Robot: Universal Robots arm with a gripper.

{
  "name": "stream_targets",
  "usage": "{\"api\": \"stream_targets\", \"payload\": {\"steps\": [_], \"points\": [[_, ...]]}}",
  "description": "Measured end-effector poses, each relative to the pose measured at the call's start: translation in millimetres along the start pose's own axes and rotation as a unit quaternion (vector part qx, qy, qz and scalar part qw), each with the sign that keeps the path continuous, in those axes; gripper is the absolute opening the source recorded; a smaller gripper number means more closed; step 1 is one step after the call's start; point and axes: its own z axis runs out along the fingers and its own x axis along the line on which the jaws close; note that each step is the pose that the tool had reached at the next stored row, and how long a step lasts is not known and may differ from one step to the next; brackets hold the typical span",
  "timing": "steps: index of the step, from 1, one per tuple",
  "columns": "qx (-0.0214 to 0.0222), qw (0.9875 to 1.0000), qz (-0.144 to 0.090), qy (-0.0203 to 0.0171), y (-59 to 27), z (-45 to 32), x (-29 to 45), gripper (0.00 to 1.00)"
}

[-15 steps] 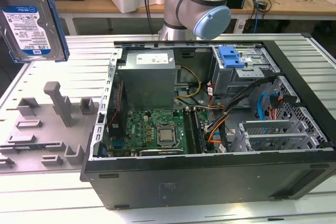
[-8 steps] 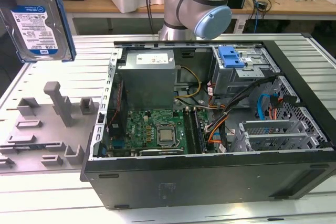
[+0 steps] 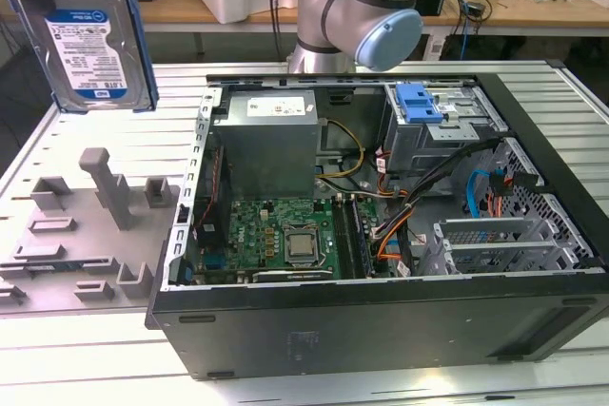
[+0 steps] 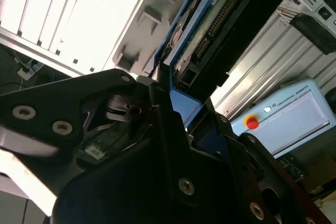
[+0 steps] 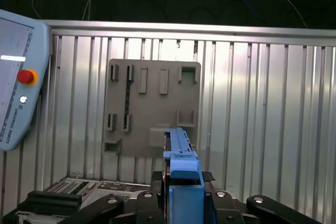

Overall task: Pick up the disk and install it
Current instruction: 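Pick up the disk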

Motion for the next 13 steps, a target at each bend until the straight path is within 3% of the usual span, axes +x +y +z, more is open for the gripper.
{"api": "stream_targets", "payload": {"steps": [3,8,13], "points": [[0.0,1.0,0.0,0.0,-10.3,-0.7,2.3,0.37],[0.0,1.0,0.0,0.0,-36.2,-2.1,7.9,0.37],[0.0,1.0,0.0,0.0,-56.6,-3.6,11.9,0.37]]}}
